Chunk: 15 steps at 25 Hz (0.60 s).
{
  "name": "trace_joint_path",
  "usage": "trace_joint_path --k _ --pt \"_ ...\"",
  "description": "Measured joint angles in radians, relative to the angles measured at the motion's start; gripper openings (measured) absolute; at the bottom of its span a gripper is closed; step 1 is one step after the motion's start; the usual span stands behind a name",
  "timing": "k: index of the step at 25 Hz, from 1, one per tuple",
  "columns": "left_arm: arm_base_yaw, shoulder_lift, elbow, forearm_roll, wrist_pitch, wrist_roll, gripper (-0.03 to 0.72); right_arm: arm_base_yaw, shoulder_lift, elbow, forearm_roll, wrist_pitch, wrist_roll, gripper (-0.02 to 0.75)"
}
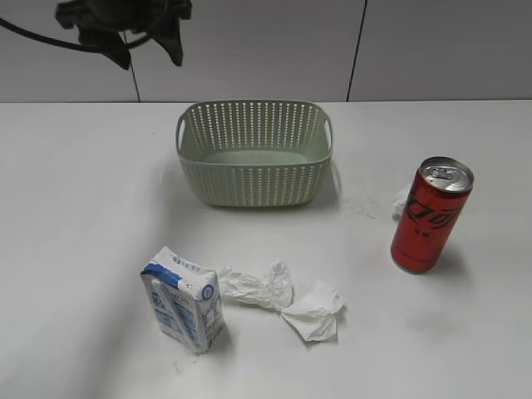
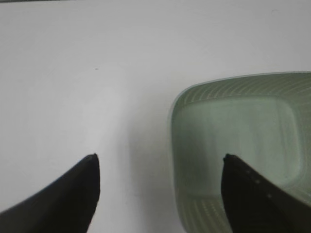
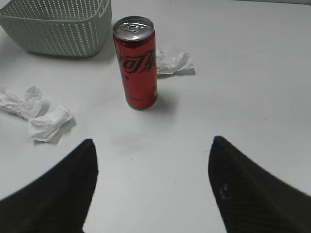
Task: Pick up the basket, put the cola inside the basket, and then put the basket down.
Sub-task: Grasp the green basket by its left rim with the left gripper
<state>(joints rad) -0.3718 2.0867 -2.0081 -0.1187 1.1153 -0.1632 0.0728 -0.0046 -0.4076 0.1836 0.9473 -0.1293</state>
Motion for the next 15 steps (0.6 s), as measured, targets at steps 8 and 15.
trace_joint_path --k 8,15 --pt "-0.016 0.191 -0.041 -0.005 -0.004 -0.057 0.592 0.0 0.0 0.0 0.0 0.0 0.0 0.551" --pt "-0.016 0.288 -0.043 -0.04 -0.067 -0.058 0.591 0.0 0.0 0.0 0.0 0.0 0.0 0.551"
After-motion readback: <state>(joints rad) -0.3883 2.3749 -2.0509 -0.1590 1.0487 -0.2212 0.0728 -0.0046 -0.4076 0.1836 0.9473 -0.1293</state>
